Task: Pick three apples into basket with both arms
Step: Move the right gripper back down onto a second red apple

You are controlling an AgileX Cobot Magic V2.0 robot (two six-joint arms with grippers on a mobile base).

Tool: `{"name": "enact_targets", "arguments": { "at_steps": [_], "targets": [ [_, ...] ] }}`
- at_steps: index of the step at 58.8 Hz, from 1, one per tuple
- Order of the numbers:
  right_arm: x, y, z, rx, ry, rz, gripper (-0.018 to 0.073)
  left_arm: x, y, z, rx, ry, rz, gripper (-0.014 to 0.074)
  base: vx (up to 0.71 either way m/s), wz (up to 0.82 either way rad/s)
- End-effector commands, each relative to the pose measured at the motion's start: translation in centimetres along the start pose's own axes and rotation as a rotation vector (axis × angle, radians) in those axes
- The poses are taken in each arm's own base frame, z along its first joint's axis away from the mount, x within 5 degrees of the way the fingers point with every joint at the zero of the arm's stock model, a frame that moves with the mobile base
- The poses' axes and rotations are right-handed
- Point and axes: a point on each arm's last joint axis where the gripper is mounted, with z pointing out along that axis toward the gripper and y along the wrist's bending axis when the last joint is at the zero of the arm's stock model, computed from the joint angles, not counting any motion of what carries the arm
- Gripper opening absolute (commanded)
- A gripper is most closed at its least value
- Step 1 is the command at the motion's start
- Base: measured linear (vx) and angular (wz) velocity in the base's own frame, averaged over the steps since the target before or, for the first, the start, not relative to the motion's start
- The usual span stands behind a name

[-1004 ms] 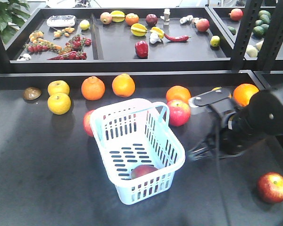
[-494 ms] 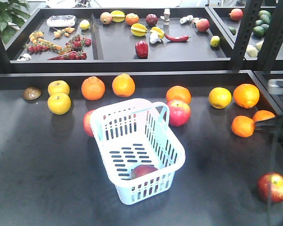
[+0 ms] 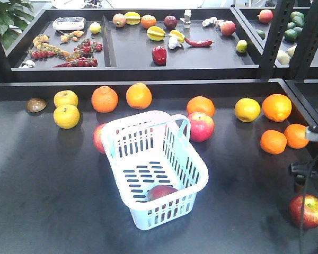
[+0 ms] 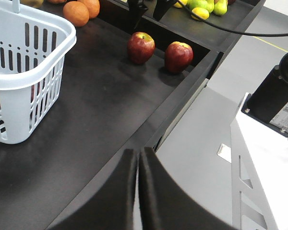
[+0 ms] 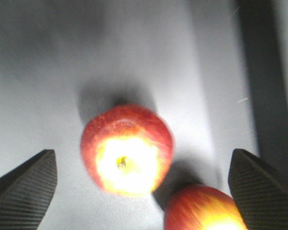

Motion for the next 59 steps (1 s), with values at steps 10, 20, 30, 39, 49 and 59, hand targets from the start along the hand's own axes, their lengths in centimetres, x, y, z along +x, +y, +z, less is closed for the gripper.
{"name": "enact_targets", "arguments": {
  "at_steps": [10,20,30,39,49,59],
  "targets": [
    [-1.0,-0.2,0.6,0.006,-0.036,-0.015,0.0673,-0.8,-0.1,-0.1,0.002,-0.023,-0.007,-0.0006,0.0,0.0],
    [-1.0,-0.1,2.3,0.003,0.003,-0.022,0.0642,-0.8,-0.1,-0.1,0.002,-0.023,-0.007,-0.0006,0.0,0.0],
    [-0.7,0.1,3.7,-0.002,0.049,-0.033,0.0603,-0.8,-0.1,-0.1,0.002,-0.023,-0.007,-0.0006,0.0,0.0],
    [-0.6,0.3,4.2,-0.015,0.063,-0.026,0.0501,-0.8,-0.1,-0.1,0.002,-0.023,-0.007,-0.0006,0.0,0.0],
    [-0.8,0.7,3.1,-0.062,0.031,-0.036,0.0263,-0.8,-0.1,-0.1,0.002,-0.023,-0.007,-0.0006,0.0,0.0],
    [-1.2,1.3,-0.7,-0.159,-0.09,-0.06,-0.0013,-0.8,-0.1,-0.1,0.002,-0.023,-0.007,-0.0006,0.0,0.0]
  ]
}}
